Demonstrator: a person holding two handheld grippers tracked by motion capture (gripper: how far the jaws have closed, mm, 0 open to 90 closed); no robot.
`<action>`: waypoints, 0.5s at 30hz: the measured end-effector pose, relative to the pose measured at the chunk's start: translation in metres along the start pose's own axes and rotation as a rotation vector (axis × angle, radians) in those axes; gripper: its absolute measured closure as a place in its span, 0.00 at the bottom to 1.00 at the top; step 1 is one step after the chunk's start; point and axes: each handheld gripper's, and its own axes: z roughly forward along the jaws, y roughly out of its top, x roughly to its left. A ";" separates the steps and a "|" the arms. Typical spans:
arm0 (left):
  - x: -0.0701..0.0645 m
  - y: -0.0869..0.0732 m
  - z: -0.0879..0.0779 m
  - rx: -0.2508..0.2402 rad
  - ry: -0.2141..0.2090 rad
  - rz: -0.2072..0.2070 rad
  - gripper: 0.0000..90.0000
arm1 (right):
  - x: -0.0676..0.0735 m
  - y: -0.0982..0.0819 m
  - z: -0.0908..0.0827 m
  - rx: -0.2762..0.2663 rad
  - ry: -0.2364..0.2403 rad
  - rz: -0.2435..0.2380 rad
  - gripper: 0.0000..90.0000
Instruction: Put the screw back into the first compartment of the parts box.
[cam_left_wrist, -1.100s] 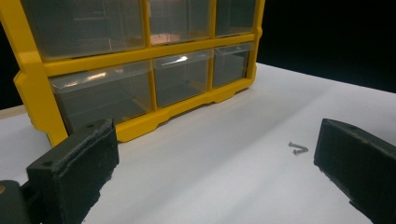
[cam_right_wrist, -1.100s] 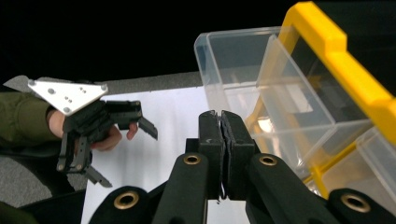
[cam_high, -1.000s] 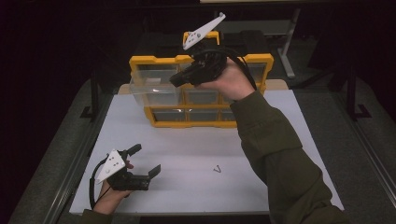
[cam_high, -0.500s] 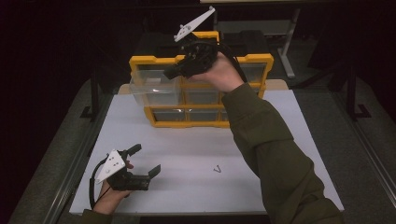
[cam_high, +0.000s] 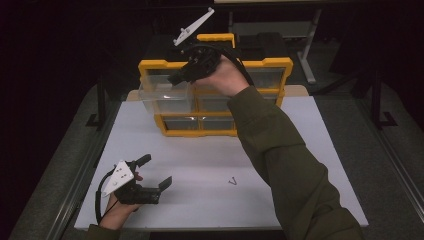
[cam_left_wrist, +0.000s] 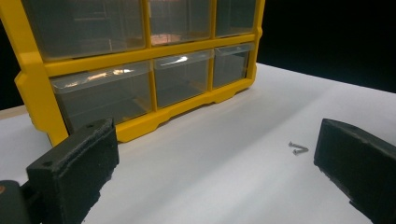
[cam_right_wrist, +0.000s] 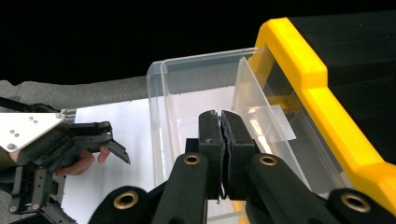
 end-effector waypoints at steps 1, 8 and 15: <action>0.000 0.000 0.000 -0.002 0.000 -0.002 0.00 | 0.000 0.000 0.001 0.006 -0.003 0.002 0.97; -0.001 0.000 0.001 -0.013 -0.002 -0.015 0.00 | -0.002 0.000 0.016 0.063 -0.009 0.000 0.97; -0.001 0.000 0.001 -0.014 -0.002 -0.016 0.00 | -0.002 -0.001 0.021 0.080 -0.011 -0.002 0.97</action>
